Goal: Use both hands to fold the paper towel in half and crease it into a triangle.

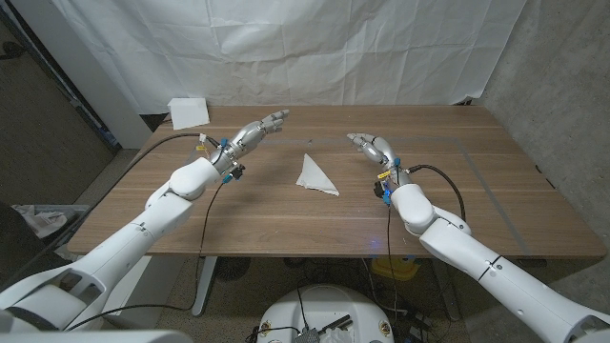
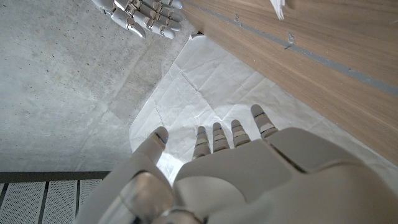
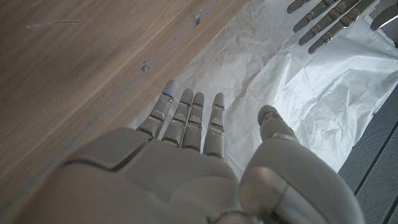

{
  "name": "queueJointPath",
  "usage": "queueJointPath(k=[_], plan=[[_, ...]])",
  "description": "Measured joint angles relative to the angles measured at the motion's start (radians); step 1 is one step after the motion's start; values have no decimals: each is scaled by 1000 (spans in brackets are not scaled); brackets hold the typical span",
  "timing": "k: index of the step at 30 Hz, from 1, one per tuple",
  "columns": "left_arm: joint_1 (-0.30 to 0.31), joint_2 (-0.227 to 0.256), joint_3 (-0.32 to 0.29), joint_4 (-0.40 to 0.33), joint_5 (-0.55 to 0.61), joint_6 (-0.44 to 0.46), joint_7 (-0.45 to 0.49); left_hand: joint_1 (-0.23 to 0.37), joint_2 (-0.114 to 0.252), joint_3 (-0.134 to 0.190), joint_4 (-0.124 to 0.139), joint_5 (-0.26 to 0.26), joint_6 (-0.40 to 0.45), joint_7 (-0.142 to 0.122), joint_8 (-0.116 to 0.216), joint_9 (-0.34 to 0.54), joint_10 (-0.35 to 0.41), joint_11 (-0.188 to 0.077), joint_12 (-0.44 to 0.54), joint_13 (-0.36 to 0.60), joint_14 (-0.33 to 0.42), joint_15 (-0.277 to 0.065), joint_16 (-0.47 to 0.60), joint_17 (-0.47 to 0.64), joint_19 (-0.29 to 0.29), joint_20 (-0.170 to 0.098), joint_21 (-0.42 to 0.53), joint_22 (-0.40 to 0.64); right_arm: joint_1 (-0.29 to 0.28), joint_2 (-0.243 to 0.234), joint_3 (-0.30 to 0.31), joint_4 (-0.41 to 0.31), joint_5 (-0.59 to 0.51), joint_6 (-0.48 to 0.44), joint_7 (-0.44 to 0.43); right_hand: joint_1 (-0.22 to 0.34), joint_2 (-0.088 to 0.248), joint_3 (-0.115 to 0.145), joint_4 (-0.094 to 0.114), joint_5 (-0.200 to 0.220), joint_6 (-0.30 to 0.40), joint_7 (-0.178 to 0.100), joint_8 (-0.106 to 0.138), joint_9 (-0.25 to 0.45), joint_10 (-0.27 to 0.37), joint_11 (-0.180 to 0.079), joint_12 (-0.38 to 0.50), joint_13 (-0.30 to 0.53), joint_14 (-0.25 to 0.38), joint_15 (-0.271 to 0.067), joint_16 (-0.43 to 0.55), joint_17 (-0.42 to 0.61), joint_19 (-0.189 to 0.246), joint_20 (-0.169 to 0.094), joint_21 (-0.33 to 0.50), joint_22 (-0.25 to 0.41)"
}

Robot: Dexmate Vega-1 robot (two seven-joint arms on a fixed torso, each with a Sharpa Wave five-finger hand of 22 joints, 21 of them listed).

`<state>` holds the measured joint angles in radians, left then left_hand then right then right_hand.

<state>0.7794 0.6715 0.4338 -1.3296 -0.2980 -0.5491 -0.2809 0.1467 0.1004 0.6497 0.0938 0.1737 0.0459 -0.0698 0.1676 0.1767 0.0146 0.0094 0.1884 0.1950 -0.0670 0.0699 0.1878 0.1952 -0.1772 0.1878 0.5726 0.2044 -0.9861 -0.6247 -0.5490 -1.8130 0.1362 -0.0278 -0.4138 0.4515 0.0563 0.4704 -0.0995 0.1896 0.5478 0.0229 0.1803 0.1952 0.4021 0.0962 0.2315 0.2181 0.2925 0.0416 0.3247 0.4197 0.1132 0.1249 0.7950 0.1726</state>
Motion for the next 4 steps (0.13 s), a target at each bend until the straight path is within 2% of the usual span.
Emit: queueJointPath(k=[4], plan=[[-1,-3,-1,11,-11,-4,-17,-6,6,0,0,0,-12,3,0,0,-9,1,0,0,-3,3,0,0,0,0,-8,0,-5,-5,6,-8,5,0,-3,-8,0,0,0,0,0,0,0,0,0,0,0,0,-1,1,0,-3,0,0,-4,0]])
